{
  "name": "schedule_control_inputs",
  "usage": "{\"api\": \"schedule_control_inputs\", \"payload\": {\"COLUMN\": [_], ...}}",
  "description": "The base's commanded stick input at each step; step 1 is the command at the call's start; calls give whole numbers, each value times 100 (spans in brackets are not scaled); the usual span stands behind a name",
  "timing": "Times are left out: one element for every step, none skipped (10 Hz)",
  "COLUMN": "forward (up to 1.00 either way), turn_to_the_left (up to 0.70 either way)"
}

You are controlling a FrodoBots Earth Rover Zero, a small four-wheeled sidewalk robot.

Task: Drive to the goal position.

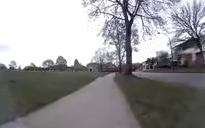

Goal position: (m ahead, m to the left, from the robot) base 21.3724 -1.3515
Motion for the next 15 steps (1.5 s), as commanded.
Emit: {"api": "schedule_control_inputs", "payload": {"forward": [100,100,100,100,100,100,100,100,100,100,100,100,100,100,100], "turn_to_the_left": [0,0,0,0,0,0,0,0,0,0,0,0,0,0,0]}}
